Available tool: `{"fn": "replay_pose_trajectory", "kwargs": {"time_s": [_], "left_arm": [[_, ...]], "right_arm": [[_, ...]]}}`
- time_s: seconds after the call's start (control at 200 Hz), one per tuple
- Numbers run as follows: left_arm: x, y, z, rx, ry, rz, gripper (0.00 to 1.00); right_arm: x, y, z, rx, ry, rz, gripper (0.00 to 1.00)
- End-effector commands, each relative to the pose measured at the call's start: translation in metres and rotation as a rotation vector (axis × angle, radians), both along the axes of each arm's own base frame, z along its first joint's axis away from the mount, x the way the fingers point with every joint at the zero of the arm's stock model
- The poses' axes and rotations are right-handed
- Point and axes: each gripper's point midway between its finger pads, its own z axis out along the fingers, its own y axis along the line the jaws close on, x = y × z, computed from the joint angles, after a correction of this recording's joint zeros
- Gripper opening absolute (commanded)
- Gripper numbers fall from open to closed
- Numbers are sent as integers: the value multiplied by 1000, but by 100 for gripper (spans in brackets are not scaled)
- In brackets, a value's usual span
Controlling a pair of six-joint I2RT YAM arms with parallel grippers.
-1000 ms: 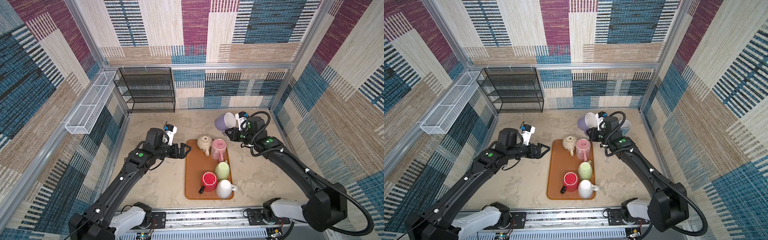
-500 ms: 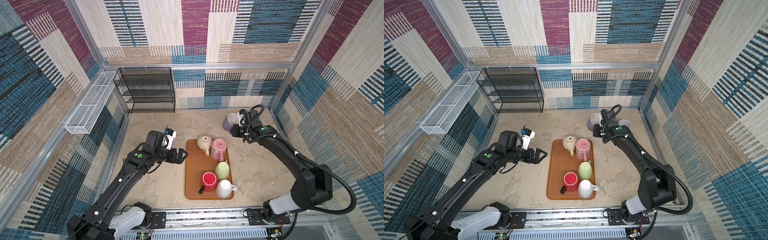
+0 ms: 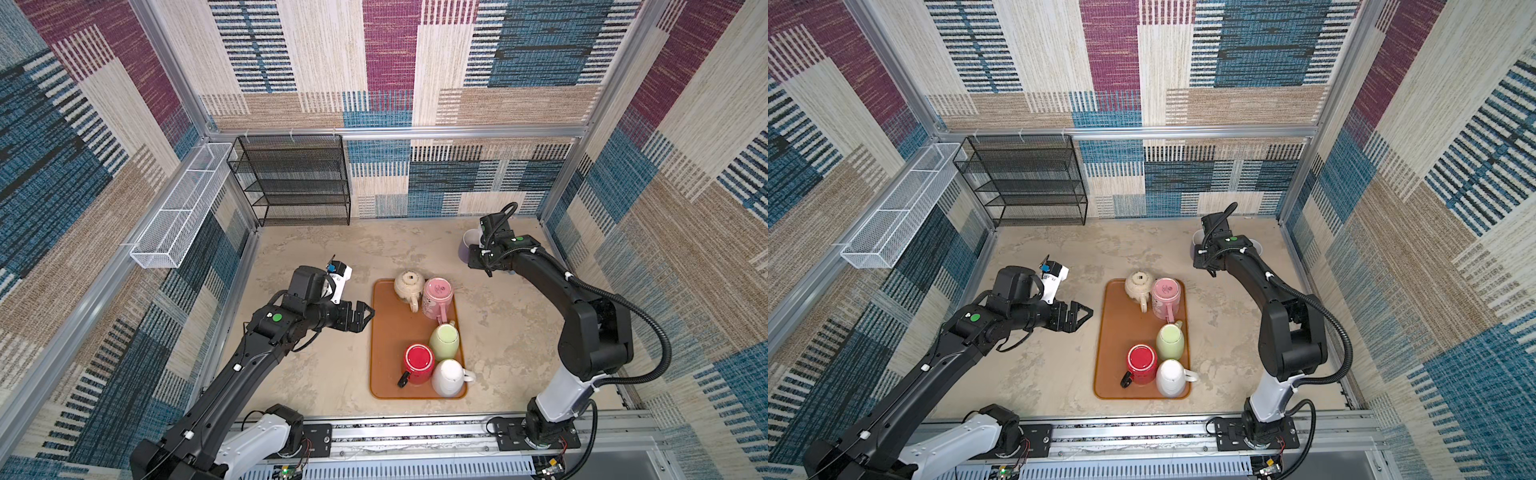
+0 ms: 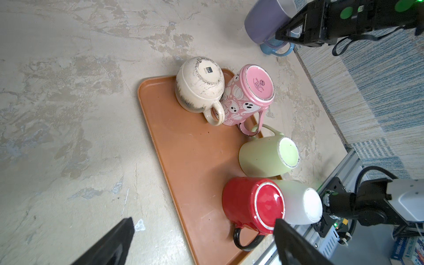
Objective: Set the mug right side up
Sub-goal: 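Lower the purple mug upright beside the blue mug with the right gripper, then open the right gripper and raise it while the left gripper moves toward the red mug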
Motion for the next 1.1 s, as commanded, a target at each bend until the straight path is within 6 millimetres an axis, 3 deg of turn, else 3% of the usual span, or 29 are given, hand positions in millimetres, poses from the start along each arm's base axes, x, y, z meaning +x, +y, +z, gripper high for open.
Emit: {"fn": "replay_pose_trajectory", "kwargs": {"time_s": [0.0,0.496,1.092], "left_arm": [[-1,-1,1,8,-20,-22,100],[0,-3,-3,6,0,-32,99],[1,-5,-7,5,17,-40,99]], "right_arm": [[12,-14,1,-27,-28,-29,0],[24,-42,-38,-74,59,-87,0],[30,-59,-51,-111,80,-120,0]]}}
